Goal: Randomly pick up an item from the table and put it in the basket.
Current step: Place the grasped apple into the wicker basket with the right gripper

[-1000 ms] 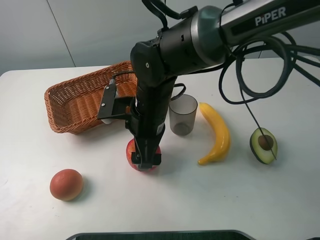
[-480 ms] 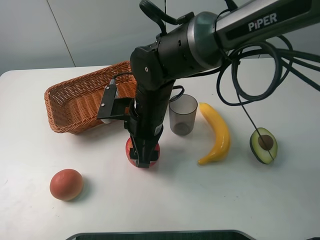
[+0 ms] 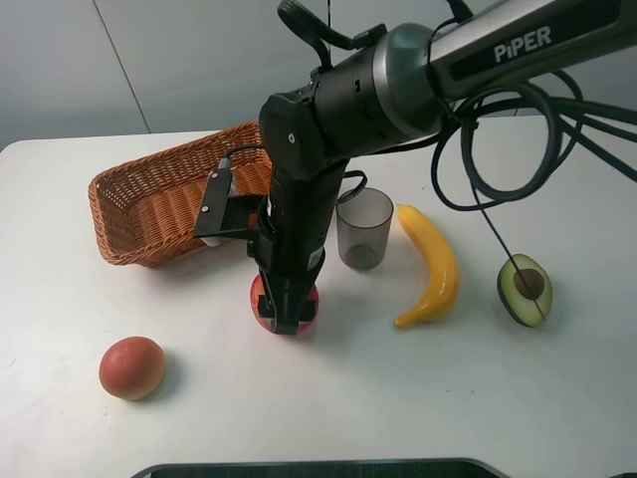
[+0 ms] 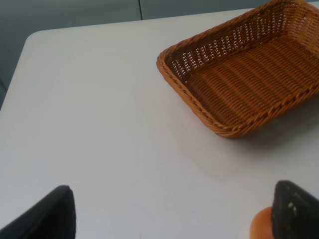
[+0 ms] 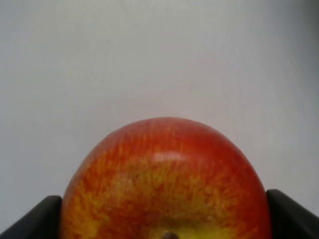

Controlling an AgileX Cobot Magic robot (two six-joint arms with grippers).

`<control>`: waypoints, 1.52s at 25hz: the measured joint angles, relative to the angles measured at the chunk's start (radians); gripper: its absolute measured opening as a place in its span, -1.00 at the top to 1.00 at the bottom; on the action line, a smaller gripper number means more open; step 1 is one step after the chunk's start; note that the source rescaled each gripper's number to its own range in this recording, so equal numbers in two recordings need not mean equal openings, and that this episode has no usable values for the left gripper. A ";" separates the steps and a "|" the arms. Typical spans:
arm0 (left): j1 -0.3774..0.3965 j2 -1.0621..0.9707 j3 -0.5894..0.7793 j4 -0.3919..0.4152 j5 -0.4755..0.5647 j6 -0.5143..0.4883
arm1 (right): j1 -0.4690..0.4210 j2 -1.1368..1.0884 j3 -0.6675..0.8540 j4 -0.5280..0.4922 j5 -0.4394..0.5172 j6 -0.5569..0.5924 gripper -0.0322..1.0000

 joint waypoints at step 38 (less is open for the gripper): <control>0.000 0.000 0.000 0.000 0.000 0.000 | -0.138 -0.002 -0.297 0.000 -0.346 0.499 0.87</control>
